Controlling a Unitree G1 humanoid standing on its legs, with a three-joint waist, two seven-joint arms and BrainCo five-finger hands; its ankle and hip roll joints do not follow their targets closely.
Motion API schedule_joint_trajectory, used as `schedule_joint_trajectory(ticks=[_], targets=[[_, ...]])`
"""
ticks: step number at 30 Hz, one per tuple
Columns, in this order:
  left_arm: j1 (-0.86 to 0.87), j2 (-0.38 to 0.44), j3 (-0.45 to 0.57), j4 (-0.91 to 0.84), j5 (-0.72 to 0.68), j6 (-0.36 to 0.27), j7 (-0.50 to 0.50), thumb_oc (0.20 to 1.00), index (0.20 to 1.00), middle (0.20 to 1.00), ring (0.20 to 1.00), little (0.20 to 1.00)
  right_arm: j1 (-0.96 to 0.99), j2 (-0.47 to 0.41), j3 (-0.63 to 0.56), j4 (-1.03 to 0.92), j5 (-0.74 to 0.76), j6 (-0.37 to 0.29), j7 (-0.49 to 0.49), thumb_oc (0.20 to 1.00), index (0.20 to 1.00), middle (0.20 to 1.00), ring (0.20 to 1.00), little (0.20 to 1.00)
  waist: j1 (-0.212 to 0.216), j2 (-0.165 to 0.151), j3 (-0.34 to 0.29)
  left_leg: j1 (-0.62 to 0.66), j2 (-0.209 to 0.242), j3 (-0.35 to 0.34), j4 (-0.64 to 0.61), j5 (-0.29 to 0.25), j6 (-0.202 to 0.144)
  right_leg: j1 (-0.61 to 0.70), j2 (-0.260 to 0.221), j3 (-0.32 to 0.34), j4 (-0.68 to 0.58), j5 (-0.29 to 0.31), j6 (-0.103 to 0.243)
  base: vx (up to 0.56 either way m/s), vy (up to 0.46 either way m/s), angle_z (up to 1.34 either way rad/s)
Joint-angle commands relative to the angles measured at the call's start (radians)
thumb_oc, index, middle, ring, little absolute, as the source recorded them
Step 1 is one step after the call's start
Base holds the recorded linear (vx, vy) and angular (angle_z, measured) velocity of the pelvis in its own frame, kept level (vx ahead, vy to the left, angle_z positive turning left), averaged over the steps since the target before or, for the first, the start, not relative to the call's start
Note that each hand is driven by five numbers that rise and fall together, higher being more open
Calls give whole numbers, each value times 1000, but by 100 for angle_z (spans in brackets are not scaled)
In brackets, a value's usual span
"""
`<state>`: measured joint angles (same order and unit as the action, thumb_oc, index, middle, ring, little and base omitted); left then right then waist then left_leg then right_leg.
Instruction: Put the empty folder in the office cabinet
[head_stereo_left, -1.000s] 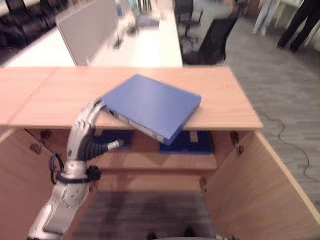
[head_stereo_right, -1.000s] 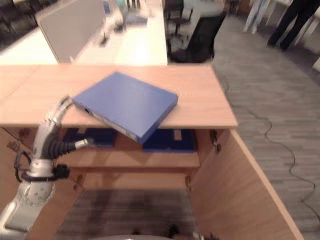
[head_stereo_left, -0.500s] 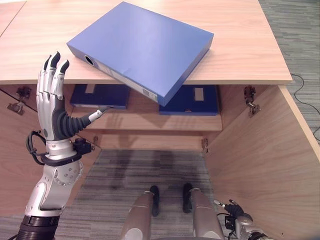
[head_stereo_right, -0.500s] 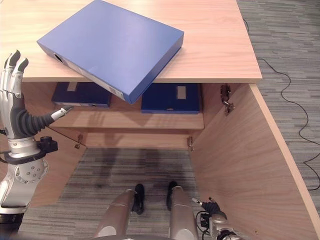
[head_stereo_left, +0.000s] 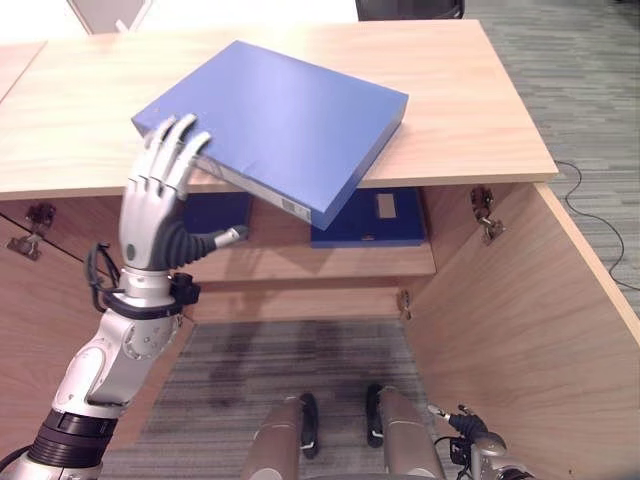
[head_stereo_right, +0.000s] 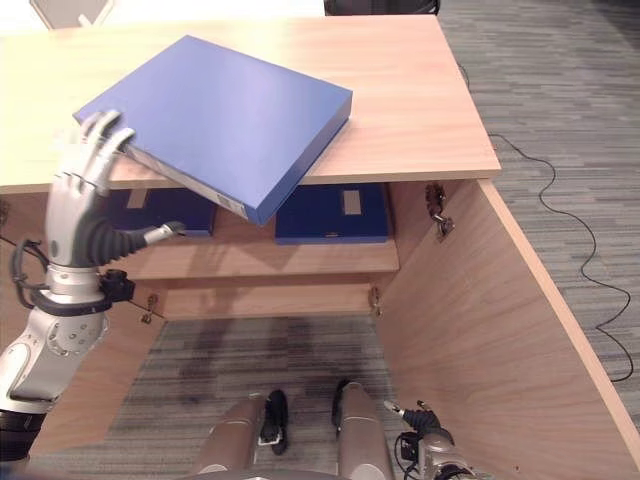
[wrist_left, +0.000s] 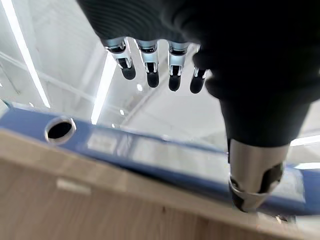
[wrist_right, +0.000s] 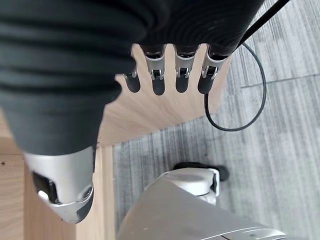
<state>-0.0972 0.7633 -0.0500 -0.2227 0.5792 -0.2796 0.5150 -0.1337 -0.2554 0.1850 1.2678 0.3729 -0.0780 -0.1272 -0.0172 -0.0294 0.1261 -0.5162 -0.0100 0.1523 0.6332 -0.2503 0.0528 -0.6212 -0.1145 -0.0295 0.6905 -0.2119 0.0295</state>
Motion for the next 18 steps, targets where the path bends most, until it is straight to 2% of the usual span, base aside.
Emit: schedule_joint_trajectory(ticks=[1, 9, 18], targets=[[-55, 28, -24, -37, 51, -10, -34, 1000, 1000, 1000, 1000, 1000, -4, -7, -7, 82, 13, -11, 4, 1000, 1000, 1000, 1000, 1000, -9, 16, -44, -35, -27, -75, -22, -51, 42, 21, 4, -33, -36, 5, 10, -2, 14, -5], [-87, 79, -77, -9, 107, -2, -70, 1000, 1000, 1000, 1000, 1000, -23, -34, -27, 111, 0, -6, 6, 1000, 1000, 1000, 1000, 1000, -10, 21, -67, -46, -26, -75, -47, -32, 42, 7, 5, -30, -59, 25, 14, 0, 4, -1], [-139, 83, -111, 24, 144, 11, -51, 1000, 1000, 1000, 1000, 1000, -23, -46, -34, 119, -8, -4, 5, 1000, 1000, 1000, 1000, 1000, -18, 19, -73, -47, -24, -73, -57, -27, 43, 9, 4, -21, -69, 30, 17, 0, 0, 0]])
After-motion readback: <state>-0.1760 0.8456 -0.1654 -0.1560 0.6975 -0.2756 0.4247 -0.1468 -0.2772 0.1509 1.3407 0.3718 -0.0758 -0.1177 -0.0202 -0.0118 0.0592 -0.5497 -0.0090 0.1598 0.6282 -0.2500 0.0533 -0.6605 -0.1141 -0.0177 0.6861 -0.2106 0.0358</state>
